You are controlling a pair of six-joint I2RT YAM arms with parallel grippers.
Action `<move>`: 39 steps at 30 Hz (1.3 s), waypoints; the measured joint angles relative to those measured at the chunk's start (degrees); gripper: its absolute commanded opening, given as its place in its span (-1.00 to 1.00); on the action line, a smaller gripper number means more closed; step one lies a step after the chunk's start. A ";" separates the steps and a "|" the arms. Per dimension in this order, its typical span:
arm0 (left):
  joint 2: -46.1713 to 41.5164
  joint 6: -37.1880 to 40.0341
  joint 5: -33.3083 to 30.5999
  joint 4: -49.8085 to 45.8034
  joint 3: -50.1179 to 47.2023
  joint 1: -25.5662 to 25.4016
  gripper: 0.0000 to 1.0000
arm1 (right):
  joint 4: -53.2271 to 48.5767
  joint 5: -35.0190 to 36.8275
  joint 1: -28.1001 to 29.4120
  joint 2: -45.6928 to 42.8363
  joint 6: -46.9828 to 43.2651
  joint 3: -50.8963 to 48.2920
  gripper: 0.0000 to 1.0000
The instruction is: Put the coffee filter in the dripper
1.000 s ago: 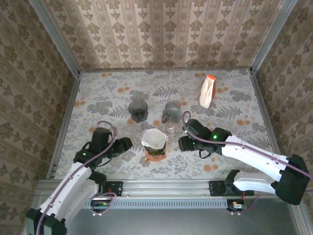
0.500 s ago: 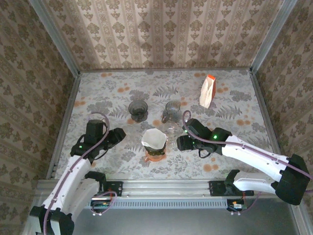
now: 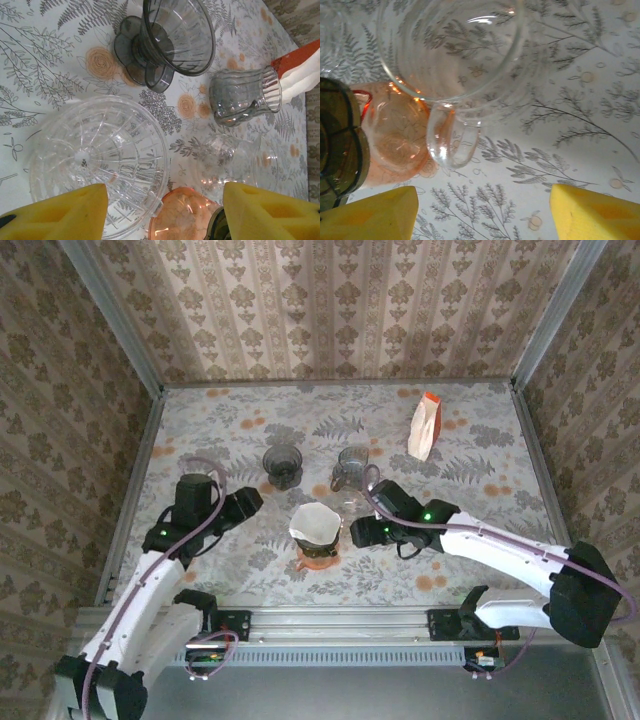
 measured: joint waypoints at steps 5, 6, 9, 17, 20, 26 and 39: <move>-1.42 -0.46 0.02 0.02 -2.71 -1.81 0.29 | 4.63 -1.22 0.07 2.10 -1.14 -1.29 0.40; -1.42 -0.63 0.02 0.02 -2.95 -1.88 0.29 | 5.42 -1.22 0.07 2.58 -1.18 -1.29 0.40; -1.49 -1.11 0.02 0.02 -3.28 -1.88 0.29 | 7.21 -1.20 0.07 4.90 -1.36 -1.27 0.37; -3.10 -1.57 0.02 0.04 -3.32 -1.88 0.29 | 8.90 0.33 0.39 8.57 -1.53 -0.79 0.14; -3.13 -1.70 0.02 0.04 -3.65 -1.88 0.29 | 9.97 1.27 0.72 8.76 -1.62 -0.66 -0.02; -3.13 -1.73 0.02 0.04 -3.91 -2.01 0.29 | 11.32 3.39 2.23 11.56 -3.04 -0.15 -0.36; -3.08 -2.60 -0.04 -0.24 -4.20 -6.88 0.25 | 4.79 10.78 4.48 8.46 -2.08 0.37 -0.60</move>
